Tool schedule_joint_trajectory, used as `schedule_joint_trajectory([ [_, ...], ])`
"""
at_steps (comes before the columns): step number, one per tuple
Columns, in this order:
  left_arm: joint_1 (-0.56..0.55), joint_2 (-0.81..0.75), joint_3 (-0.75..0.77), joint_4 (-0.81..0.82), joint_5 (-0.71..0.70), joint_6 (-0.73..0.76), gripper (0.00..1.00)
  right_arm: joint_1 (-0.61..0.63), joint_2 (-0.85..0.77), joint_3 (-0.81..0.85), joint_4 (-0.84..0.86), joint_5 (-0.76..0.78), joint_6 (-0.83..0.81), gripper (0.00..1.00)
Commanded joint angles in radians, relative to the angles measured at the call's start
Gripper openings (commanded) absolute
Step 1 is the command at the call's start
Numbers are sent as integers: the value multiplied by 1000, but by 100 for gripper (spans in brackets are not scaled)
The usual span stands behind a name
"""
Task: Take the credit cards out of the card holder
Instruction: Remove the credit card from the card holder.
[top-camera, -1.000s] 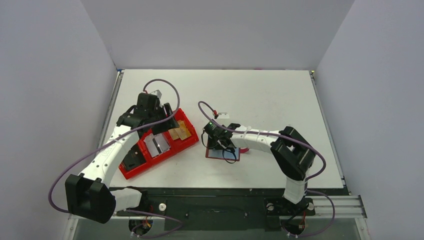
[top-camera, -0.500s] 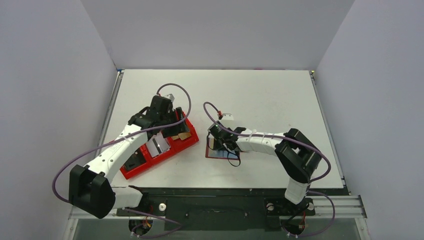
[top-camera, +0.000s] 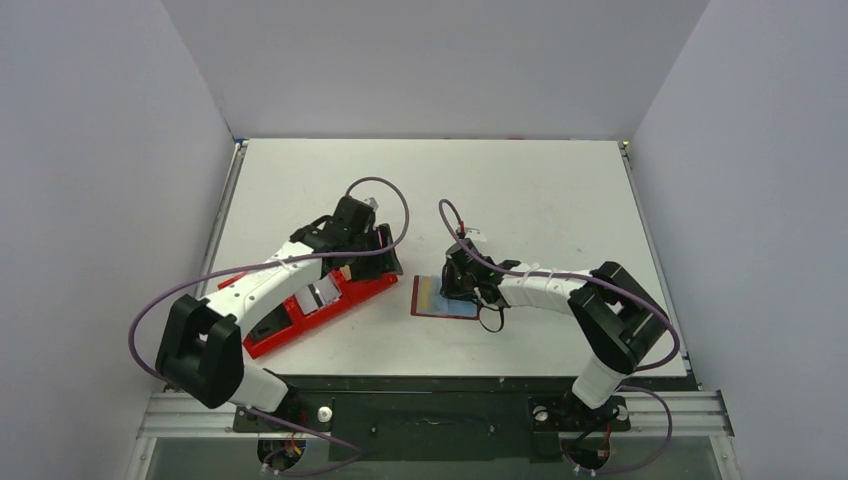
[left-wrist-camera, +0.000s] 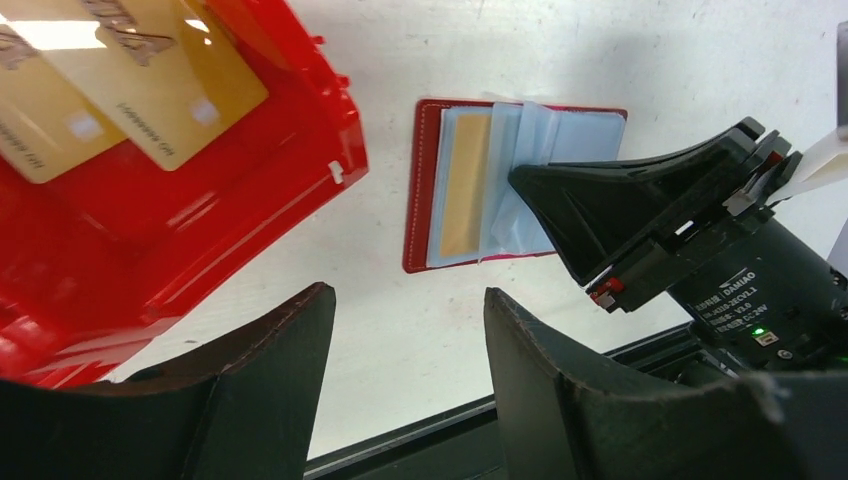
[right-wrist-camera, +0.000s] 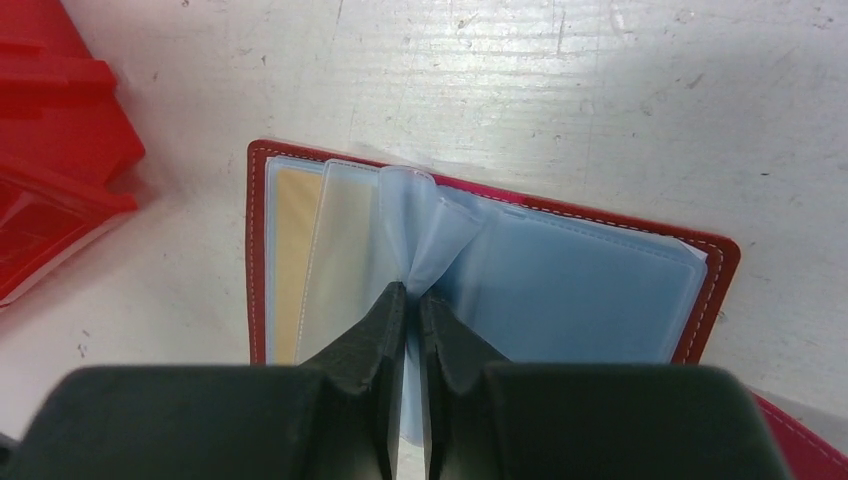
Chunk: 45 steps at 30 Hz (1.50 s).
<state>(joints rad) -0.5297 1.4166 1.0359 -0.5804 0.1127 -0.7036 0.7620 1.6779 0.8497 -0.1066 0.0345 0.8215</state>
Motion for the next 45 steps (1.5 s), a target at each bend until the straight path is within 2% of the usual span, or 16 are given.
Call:
schedule_joint_trajectory([
  [1, -37, 69, 6, 111, 67, -32, 52, -33, 29, -74, 3, -84, -41, 4],
  [7, -79, 192, 28, 198, 151, -51, 44, -58, 43, -114, 56, -127, -40, 1],
  [14, -128, 300, 73, 251, 174, -67, 40, -64, 45, -131, 72, -139, -39, 0],
  [23, -151, 370, 100, 272, 192, -56, 38, -67, 46, -131, 76, -144, -38, 0],
  [31, -160, 420, 107, 293, 198, -54, 32, -77, 29, -127, 76, -158, -31, 0],
  [35, -167, 429, 111, 300, 201, -55, 28, -85, 3, -123, 76, -164, -22, 7],
  [40, -169, 432, 105, 308, 203, -60, 28, -95, -39, -103, 63, -173, -10, 27],
  [45, -171, 431, 94, 325, 210, -66, 28, -103, -86, -77, 38, -166, -6, 40],
])
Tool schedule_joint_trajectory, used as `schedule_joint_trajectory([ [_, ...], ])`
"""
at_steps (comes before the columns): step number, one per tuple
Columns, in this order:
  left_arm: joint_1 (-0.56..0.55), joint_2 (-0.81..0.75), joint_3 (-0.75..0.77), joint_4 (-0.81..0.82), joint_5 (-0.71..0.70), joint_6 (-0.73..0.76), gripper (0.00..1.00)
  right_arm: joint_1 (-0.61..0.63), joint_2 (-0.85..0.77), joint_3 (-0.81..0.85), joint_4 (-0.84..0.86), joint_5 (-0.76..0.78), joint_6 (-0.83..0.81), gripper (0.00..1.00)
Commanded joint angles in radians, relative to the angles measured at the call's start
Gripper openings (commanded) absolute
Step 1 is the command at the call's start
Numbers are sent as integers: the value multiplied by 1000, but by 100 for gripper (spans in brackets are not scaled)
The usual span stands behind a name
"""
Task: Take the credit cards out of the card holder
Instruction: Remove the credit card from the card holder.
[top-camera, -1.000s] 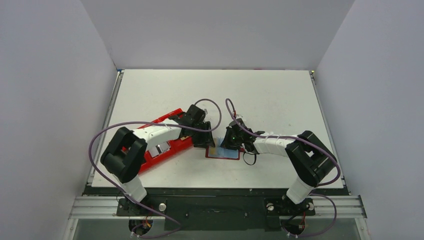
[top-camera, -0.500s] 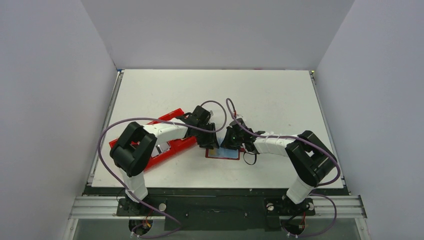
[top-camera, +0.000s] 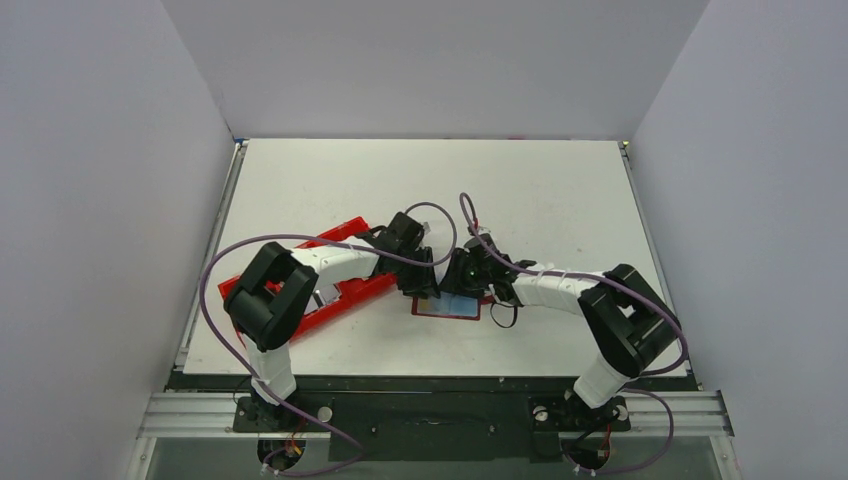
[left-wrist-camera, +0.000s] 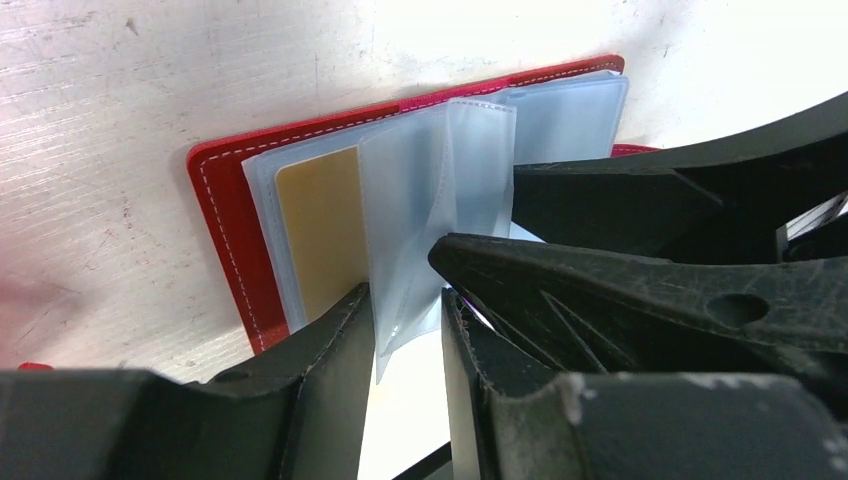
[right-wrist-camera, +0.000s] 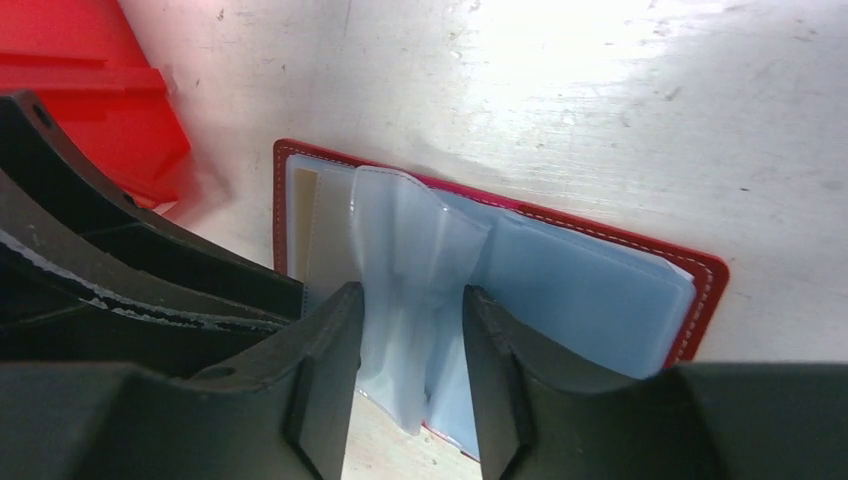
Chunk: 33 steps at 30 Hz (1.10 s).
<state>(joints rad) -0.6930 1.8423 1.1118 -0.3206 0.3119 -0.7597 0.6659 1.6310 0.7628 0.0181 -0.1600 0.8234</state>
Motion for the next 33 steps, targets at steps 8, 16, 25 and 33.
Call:
schedule_joint_trajectory([
  [8, -11, -1, 7, 100, 33, -21, 31, -24, -97, 49, -154, 60, -6, 46],
  [16, -11, 8, -8, 152, 63, -31, 33, -52, -158, 41, -161, 61, -6, 52],
  [25, -15, 10, -20, 199, 109, -42, 33, -92, -228, 2, -204, 92, -5, 52],
  [33, -28, 4, -11, 239, 148, -45, 34, -125, -294, -60, -307, 239, 13, 50],
])
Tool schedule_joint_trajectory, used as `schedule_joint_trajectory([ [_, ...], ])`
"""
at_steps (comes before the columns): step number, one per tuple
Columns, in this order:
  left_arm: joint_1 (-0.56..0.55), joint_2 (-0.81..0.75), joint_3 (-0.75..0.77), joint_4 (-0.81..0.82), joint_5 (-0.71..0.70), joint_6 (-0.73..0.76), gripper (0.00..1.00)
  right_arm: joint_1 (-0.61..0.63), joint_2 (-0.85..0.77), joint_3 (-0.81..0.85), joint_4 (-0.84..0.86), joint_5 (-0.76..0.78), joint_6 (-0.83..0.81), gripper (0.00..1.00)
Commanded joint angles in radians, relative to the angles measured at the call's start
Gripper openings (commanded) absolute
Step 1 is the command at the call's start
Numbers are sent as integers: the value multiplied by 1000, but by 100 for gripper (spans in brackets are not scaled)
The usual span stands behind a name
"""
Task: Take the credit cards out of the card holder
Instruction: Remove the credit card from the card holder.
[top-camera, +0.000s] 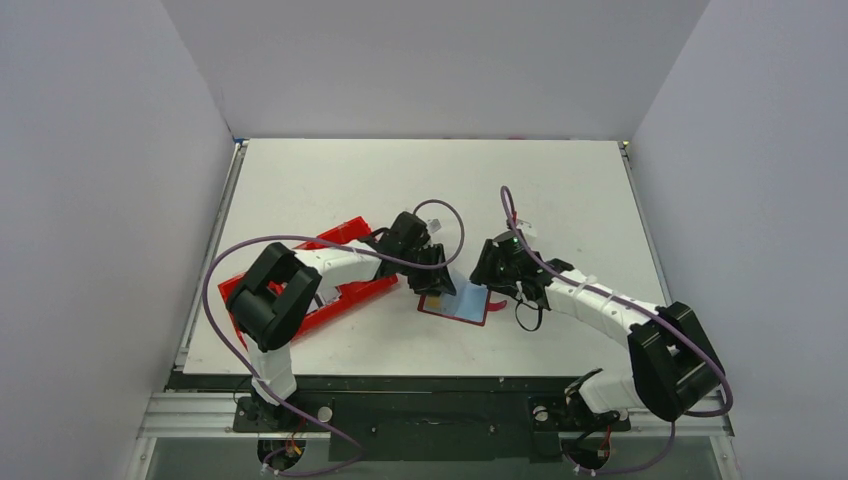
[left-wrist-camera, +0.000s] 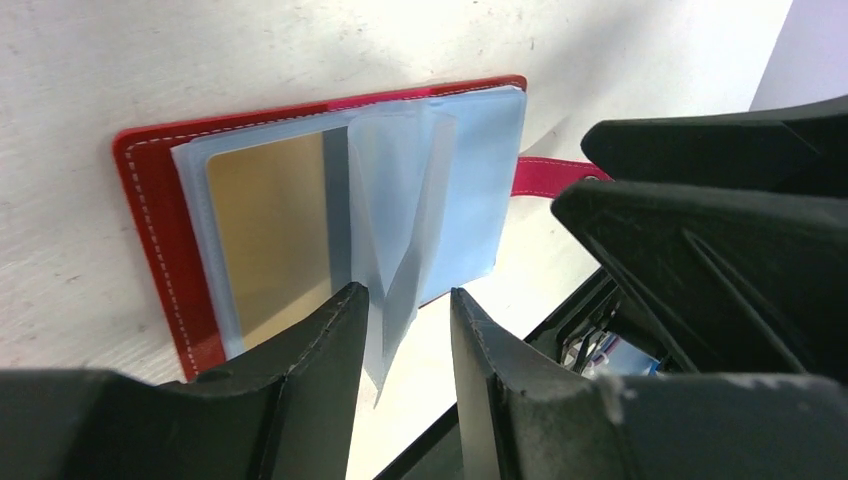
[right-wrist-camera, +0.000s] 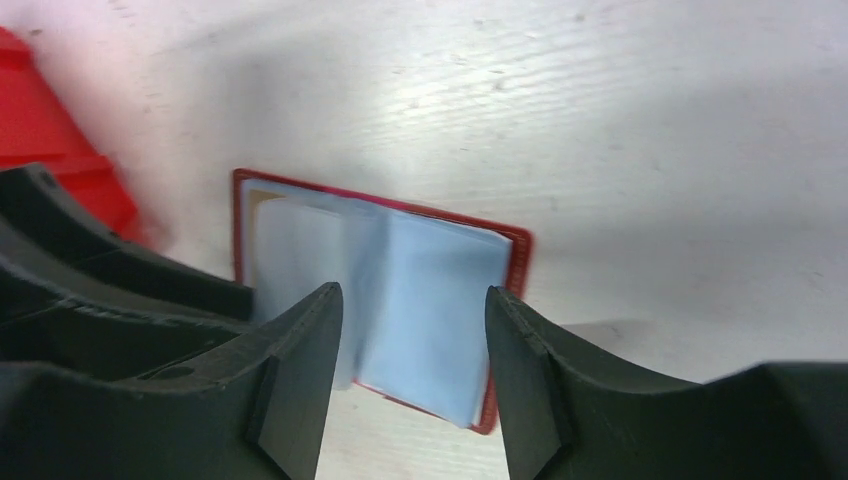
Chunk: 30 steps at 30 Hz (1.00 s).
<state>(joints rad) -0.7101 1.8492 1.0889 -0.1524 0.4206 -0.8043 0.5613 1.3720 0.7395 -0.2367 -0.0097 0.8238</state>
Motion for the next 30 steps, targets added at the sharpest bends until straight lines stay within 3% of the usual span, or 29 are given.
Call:
schedule_joint_trajectory([
  [1, -15, -1, 18, 73, 46, 0, 34, -22, -36, -50, -54, 89, 14, 49],
  [8, -40, 21, 52, 72, 60, 3, 36, -30, -35, -92, -56, 111, 23, 41],
  [13, -58, 39, 84, 65, 60, 6, 37, -33, -4, -94, -38, 101, 17, 23],
  [17, -64, 55, 109, 54, 59, 9, 39, -35, 40, -95, 1, 76, 13, 15],
  [30, -75, 128, 179, 34, 71, 14, 39, -88, 159, -78, 153, -68, -10, 12],
])
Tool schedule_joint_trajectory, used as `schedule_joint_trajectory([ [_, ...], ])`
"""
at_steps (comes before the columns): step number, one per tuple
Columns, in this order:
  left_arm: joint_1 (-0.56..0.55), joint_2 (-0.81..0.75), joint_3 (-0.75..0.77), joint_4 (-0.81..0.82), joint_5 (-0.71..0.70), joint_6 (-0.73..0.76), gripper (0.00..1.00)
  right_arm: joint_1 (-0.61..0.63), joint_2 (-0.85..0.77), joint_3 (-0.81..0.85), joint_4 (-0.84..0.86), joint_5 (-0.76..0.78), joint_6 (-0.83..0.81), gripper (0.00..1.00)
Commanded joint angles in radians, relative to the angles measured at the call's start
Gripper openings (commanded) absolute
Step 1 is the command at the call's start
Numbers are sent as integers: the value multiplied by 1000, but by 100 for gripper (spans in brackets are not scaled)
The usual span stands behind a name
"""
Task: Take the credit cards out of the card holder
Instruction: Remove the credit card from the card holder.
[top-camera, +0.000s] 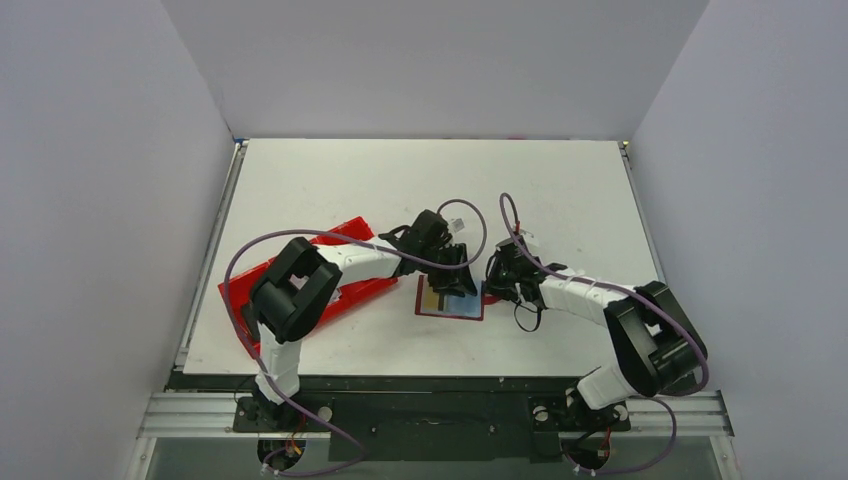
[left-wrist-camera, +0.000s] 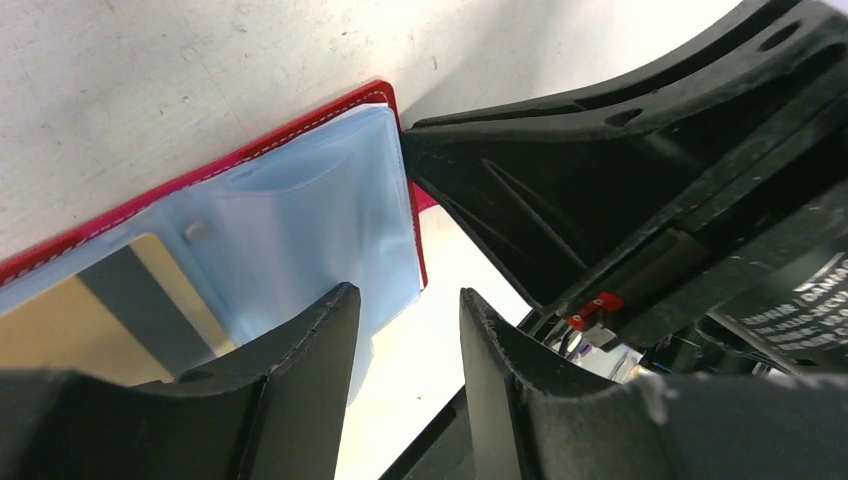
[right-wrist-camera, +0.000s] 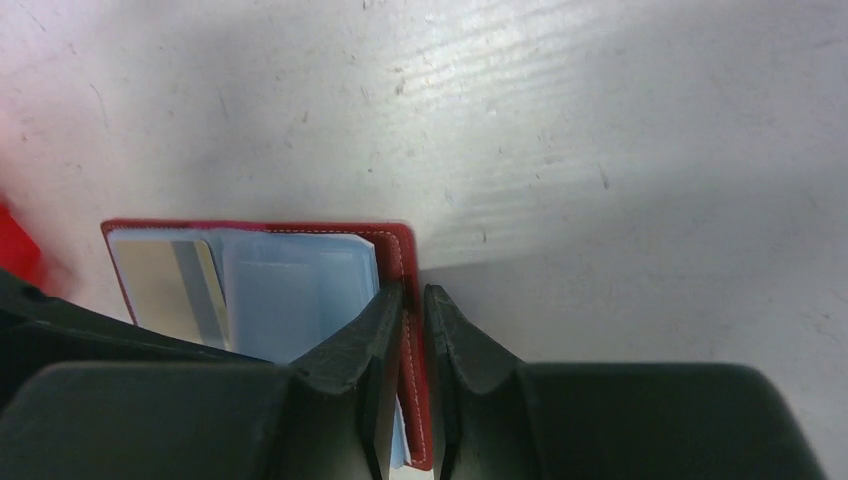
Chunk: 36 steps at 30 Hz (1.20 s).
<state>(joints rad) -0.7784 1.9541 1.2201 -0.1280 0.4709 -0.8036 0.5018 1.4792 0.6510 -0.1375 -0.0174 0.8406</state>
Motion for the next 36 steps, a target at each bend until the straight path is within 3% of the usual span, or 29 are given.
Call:
schedule_joint_trajectory([
  [1, -7, 28, 54, 8, 23, 12, 39, -33, 69, 21, 57, -69, -33, 12],
  [14, -3, -27, 140, -87, 2, 49, 42, -80, 57, 53, 27, -97, -60, 11],
  [20, 5, -102, 158, -258, -185, 94, 42, -81, 11, 69, -19, -65, -65, 12],
  [22, 14, -128, 127, -293, -236, 95, 43, -83, -9, 80, -44, -47, -70, 14],
  [27, 59, -223, 26, -314, -308, 92, 42, -86, -49, 125, -140, -7, -91, 33],
  [36, 140, -321, -114, -314, -316, 106, 40, 49, -74, 225, -213, -11, -63, 28],
])
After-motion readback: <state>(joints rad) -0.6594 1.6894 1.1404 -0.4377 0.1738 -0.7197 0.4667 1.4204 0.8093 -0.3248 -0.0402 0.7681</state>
